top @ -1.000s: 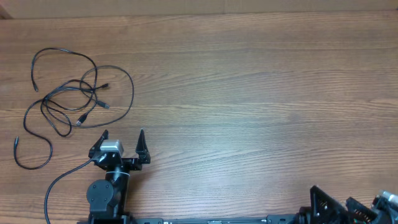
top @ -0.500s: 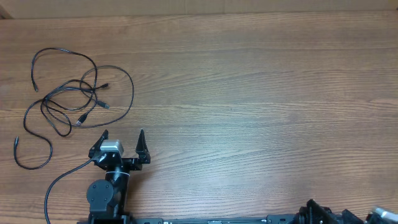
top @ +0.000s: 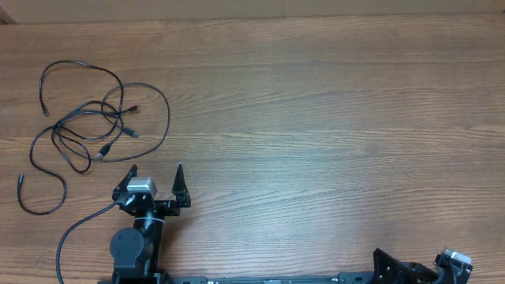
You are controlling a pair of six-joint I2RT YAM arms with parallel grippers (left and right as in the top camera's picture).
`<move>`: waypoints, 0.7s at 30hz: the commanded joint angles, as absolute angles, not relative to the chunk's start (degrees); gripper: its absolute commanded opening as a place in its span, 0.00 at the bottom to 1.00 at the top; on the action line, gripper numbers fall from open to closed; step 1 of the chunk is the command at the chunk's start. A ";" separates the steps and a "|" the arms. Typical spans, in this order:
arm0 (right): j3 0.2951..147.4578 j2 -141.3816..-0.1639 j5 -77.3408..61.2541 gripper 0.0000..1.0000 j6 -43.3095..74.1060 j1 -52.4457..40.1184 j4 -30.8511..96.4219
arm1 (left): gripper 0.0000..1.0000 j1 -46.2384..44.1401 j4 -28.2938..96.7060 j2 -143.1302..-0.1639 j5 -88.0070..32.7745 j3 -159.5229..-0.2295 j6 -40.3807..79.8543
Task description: Untangle cables
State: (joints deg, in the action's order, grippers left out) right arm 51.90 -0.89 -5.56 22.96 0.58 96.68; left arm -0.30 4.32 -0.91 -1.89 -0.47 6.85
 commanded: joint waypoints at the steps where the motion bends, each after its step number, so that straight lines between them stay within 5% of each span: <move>1: 51.75 -0.23 -5.30 1.00 23.20 -0.38 96.18 | 1.00 -0.56 4.45 -0.27 -1.50 -0.27 5.78; 9: 51.75 -0.23 -10.70 1.00 23.57 -0.71 82.94 | 1.00 -0.56 4.45 -0.27 -1.50 -0.27 5.78; 21: 40.27 -0.23 -10.17 1.00 11.00 -0.69 23.94 | 1.00 -0.56 4.45 -0.27 -1.50 -0.27 5.78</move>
State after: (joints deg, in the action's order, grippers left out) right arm 45.06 -0.71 -10.09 14.20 -0.40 29.85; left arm -0.30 4.34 -0.89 -1.87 -0.47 6.85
